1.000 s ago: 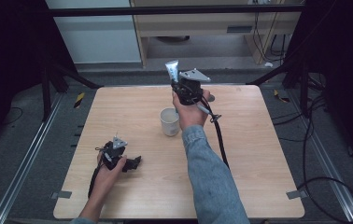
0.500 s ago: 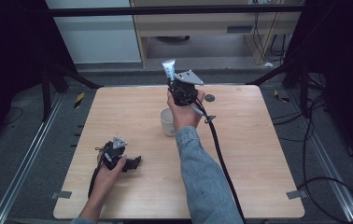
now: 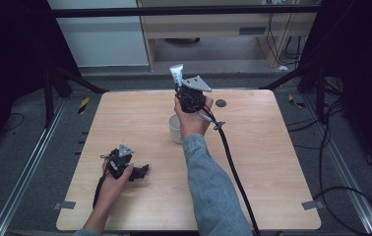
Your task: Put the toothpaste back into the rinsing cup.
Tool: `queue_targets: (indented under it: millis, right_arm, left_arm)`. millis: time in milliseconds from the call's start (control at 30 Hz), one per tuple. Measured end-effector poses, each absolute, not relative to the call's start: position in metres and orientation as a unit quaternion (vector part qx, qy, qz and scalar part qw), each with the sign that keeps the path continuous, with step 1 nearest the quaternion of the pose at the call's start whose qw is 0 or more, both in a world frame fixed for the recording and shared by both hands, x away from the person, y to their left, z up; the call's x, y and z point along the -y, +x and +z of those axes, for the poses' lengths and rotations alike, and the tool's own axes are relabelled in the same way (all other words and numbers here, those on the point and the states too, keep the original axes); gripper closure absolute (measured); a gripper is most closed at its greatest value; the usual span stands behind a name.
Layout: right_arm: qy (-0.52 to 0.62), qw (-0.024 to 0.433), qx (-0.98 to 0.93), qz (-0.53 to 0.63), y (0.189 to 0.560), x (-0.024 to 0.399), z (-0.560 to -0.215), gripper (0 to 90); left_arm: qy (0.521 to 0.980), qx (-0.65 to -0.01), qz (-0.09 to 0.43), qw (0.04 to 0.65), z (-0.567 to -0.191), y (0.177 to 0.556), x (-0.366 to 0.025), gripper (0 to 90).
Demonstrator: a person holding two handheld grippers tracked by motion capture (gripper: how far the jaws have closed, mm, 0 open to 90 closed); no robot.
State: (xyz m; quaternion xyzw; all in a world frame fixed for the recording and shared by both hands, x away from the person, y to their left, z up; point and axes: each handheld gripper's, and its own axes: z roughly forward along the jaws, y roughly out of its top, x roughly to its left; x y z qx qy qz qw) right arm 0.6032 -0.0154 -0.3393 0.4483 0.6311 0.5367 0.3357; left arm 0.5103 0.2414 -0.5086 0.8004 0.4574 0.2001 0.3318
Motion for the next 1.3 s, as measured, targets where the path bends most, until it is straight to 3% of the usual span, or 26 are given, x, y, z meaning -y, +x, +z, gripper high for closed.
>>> queue_targets:
  millis: [1300]
  right_arm:
    - [0.458, 0.335, -0.637, 0.522, 0.607, -0.002, -0.410, 78.5]
  left_arm:
    - [0.801, -0.457, 0.198, 0.331, -0.508, 0.510, -0.242, 0.0]
